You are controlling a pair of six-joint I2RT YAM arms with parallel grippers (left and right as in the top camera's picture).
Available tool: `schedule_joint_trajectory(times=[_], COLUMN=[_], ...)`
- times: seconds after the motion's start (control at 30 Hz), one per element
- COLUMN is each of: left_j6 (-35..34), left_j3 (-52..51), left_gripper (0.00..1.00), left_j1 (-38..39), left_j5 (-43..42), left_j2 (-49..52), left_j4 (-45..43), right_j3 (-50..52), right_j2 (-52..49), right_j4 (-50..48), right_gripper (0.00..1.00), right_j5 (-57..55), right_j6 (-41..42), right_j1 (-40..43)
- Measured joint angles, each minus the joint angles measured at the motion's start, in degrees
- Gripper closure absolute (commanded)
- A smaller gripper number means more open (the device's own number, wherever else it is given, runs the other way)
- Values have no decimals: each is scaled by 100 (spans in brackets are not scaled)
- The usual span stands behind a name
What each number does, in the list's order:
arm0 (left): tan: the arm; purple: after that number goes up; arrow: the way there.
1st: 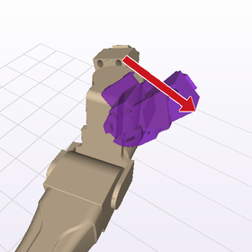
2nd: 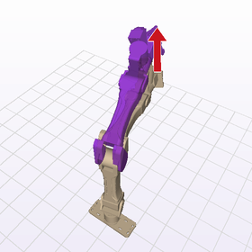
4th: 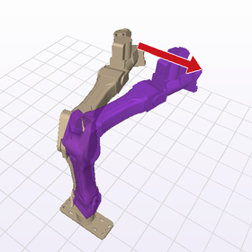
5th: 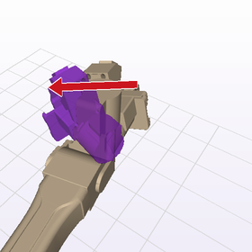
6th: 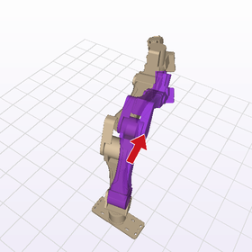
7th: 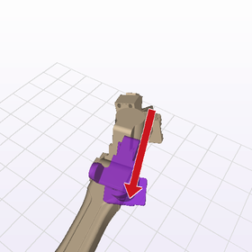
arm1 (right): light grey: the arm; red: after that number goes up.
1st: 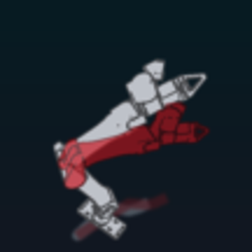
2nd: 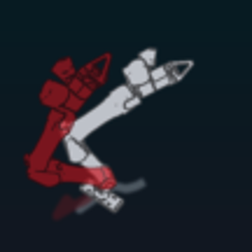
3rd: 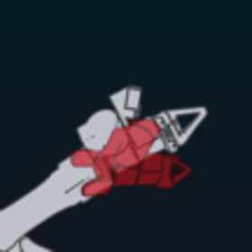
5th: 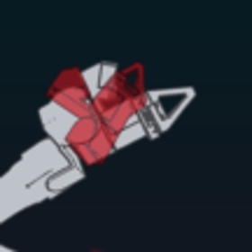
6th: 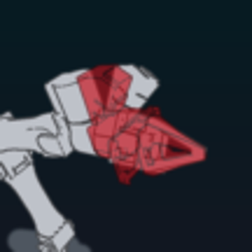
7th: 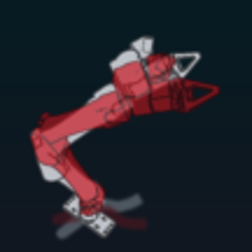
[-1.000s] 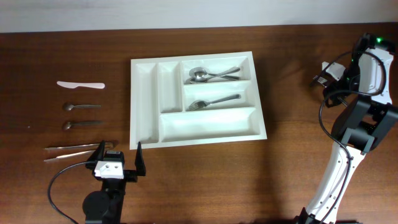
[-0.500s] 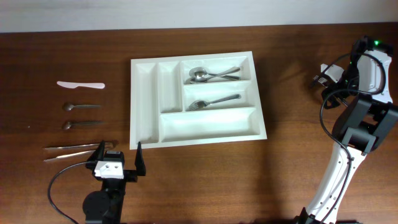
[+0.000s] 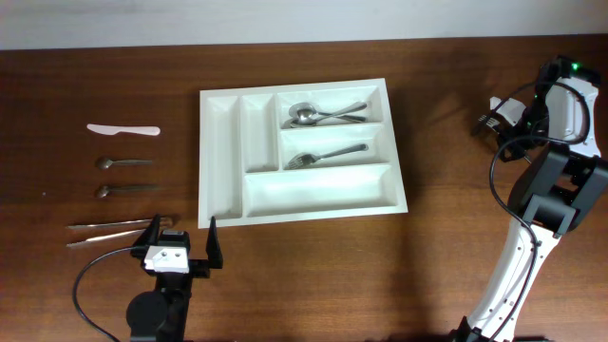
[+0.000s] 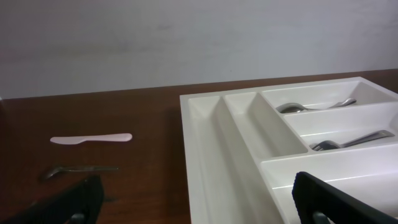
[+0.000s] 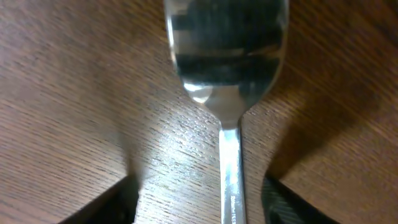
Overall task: Pack container
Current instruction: 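Close the right gripper on the silver fork's neck and lift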
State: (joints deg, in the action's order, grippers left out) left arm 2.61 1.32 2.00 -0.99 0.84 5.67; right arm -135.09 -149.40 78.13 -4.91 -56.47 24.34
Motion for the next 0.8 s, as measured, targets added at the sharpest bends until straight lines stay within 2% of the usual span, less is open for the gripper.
schedule_joint_trajectory(times=[0.13, 0.23, 0.37, 0.53, 0.63, 0.8], left_j6=[0, 0, 0, 0, 0, 0], left_j3=[0, 0, 0, 0, 0, 0], left_gripper=[1, 1, 1, 1, 1, 1], left_j1=[0, 0, 0, 0, 0, 0], left_j5=[0, 0, 0, 0, 0, 0], left_j2=[0, 0, 0, 0, 0, 0], left_j4=[0, 0, 0, 0, 0, 0], right_j3=[0, 0, 0, 0, 0, 0], right_j2=[0, 0, 0, 0, 0, 9], right_j4=[0, 0, -31, -48, -55, -85], right_gripper=[62, 64, 77, 83, 95, 96], right_j5=[7, 22, 33, 52, 68, 68], right_j6=[4, 44, 94, 203, 205, 264], right_j1=[0, 0, 0, 0, 0, 0])
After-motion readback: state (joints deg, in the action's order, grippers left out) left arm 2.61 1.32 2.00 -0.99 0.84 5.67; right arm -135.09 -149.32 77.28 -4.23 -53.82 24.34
